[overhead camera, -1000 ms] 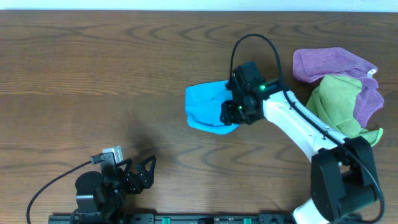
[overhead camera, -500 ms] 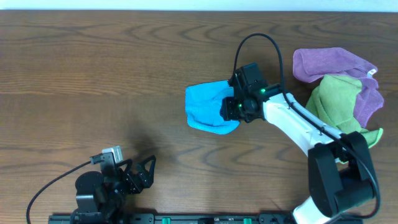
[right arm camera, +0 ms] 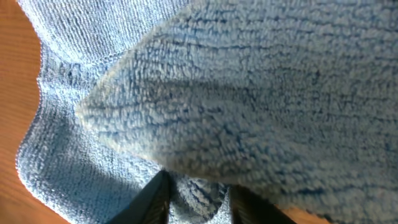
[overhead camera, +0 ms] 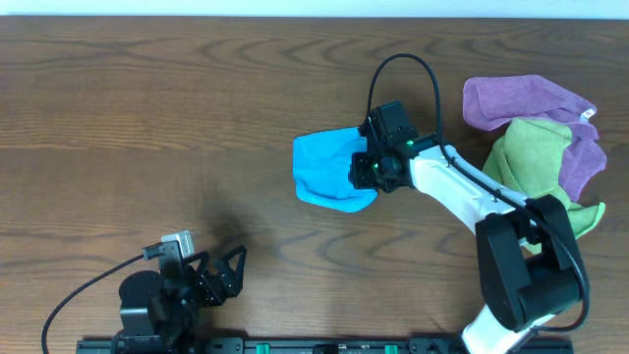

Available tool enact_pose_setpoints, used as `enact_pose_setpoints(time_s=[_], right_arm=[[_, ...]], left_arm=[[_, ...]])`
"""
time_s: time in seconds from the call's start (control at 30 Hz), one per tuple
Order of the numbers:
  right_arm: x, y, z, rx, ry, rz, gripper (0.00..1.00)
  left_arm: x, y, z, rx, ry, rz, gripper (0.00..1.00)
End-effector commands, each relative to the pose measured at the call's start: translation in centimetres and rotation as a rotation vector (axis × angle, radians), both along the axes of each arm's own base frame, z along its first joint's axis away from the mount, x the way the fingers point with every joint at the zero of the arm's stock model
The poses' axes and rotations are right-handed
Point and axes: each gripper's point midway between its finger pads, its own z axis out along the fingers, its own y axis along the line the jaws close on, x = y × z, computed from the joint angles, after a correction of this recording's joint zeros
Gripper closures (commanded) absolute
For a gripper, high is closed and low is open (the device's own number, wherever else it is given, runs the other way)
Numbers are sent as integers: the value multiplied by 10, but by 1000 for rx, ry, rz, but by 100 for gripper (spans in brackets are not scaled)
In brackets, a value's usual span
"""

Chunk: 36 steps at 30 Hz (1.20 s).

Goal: Fold the cloth

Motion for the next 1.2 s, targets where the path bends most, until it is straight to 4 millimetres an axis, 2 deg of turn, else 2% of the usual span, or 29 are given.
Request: enact_pose_setpoints(time_s=[0.0,0.07,0.1,0.13,0.27,0.4,0.47,0.63,0.7,0.8,0.9,1.0,1.17], right_arm=[[2,-2,-2,2,-5,-9,79],[4,-1,-1,6,-13,-9,88],[5,-1,0,8,-19,-9,96],[6,0,0,10,-22,-9,99],[7,5,11,44,-38,1,99],[9,9,44,87,-102,8,99],[8,5,68,90,-153,1,99],[-2,-25,113,-4,-252,-71,99],[-9,-40,124,-53,-269,-114,99],[-19,-62,129,-138,-269,-175,99],[-27,-78,123,-212,-237,-221,99],[-35,-90,118,-263,-199,-270,99],[-50,-123,113,-387,-148,-422,99]], left_arm=[[-1,-3,-2,-12,2,-14,5],[-1,-3,-2,-12,2,-14,5],[-1,-3,-2,-12,2,-14,5],[-1,-3,-2,-12,2,-14,5],[-1,-3,-2,-45,25,8,5],[4,-5,7,-130,28,49,5],[3,-7,8,-138,30,36,5],[0,-15,6,-210,110,25,5],[-1,-21,5,-232,141,-6,5],[0,-30,6,-267,178,-54,5],[5,-37,9,-297,191,-98,5],[15,-44,21,-340,159,-143,5],[38,-41,42,-507,175,-19,5]])
